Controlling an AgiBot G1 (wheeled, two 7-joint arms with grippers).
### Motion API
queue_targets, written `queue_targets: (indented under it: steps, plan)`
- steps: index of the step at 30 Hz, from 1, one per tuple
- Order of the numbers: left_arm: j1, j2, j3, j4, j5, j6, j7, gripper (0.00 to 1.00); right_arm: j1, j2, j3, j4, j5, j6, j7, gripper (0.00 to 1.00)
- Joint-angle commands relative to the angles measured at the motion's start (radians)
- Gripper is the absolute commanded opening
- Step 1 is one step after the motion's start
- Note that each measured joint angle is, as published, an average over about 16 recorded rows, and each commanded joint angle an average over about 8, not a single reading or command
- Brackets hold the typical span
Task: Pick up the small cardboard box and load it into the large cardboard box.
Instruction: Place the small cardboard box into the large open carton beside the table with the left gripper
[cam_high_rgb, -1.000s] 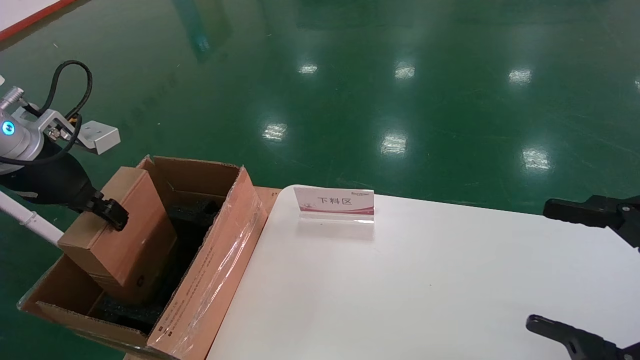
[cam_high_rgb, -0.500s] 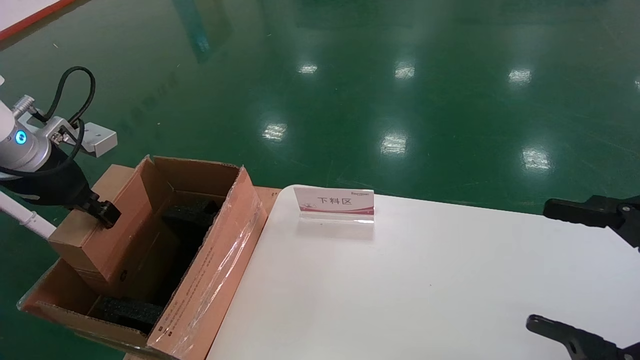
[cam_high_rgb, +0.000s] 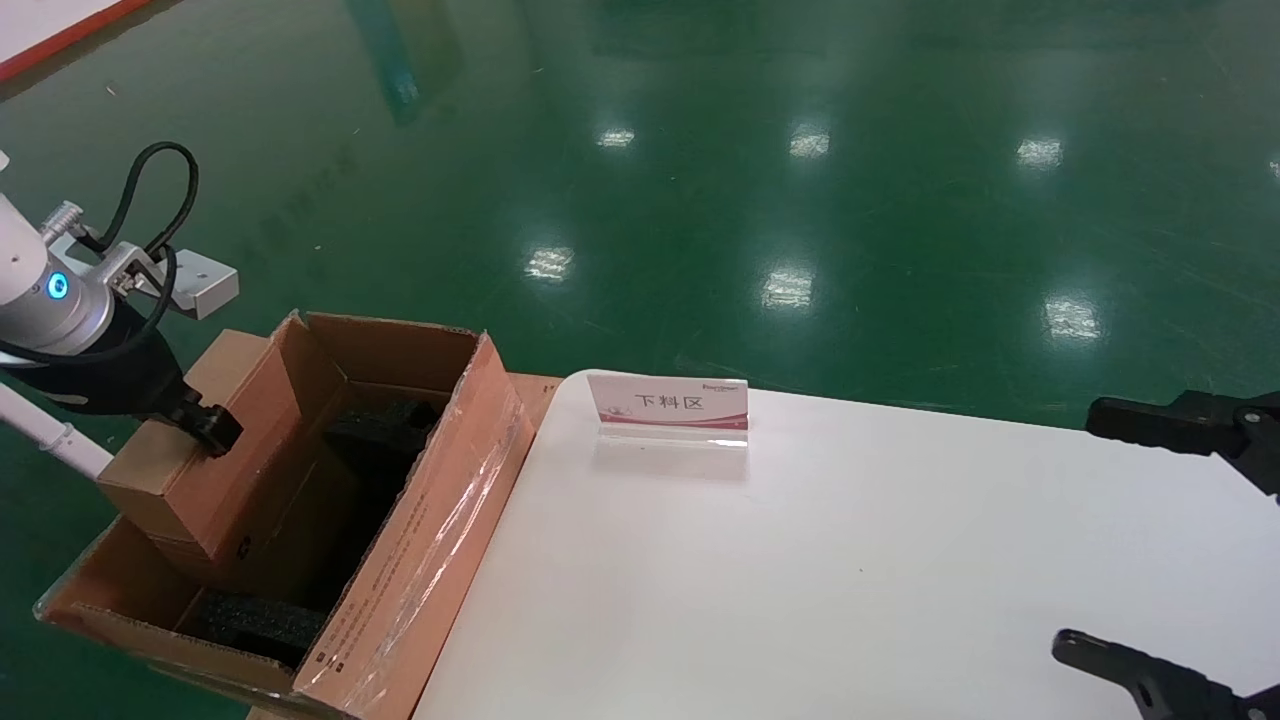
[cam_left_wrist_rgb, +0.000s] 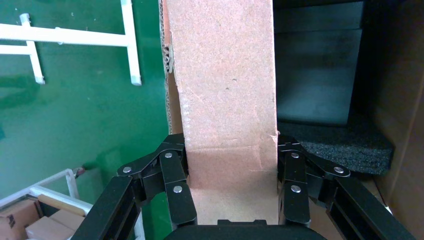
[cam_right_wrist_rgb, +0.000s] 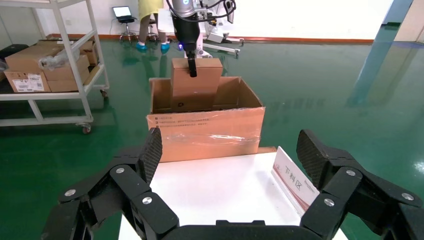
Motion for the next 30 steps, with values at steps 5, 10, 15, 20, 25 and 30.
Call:
queue_targets:
  steps: [5, 10, 15, 20, 25, 30]
  plan:
    - [0.018, 0.004, 0.005, 0.003, 0.011, -0.016, -0.01, 0.0, 0.0, 0.0, 0.0, 0.0, 0.0, 0.0, 0.0, 1.0]
    - [0.04, 0.008, 0.01, 0.008, 0.023, -0.035, -0.022, 0.0, 0.0, 0.0, -0.001, 0.0, 0.0, 0.0, 0.0, 1.0]
    - [0.062, 0.01, 0.014, 0.014, 0.028, -0.053, -0.03, 0.0, 0.0, 0.0, -0.001, 0.0, 0.001, 0.0, 0.0, 1.0]
    - [0.084, 0.014, 0.017, 0.024, 0.028, -0.068, -0.033, 0.0, 0.0, 0.0, -0.001, 0.0, 0.001, 0.0, -0.001, 1.0]
    - [0.106, 0.021, 0.018, 0.04, 0.025, -0.083, -0.035, 0.0, 0.0, 0.001, -0.001, 0.0, 0.001, 0.001, -0.001, 1.0]
    - [0.129, 0.029, 0.018, 0.058, 0.018, -0.097, -0.031, 0.0, 0.0, 0.001, -0.002, 0.0, 0.001, 0.001, -0.001, 1.0]
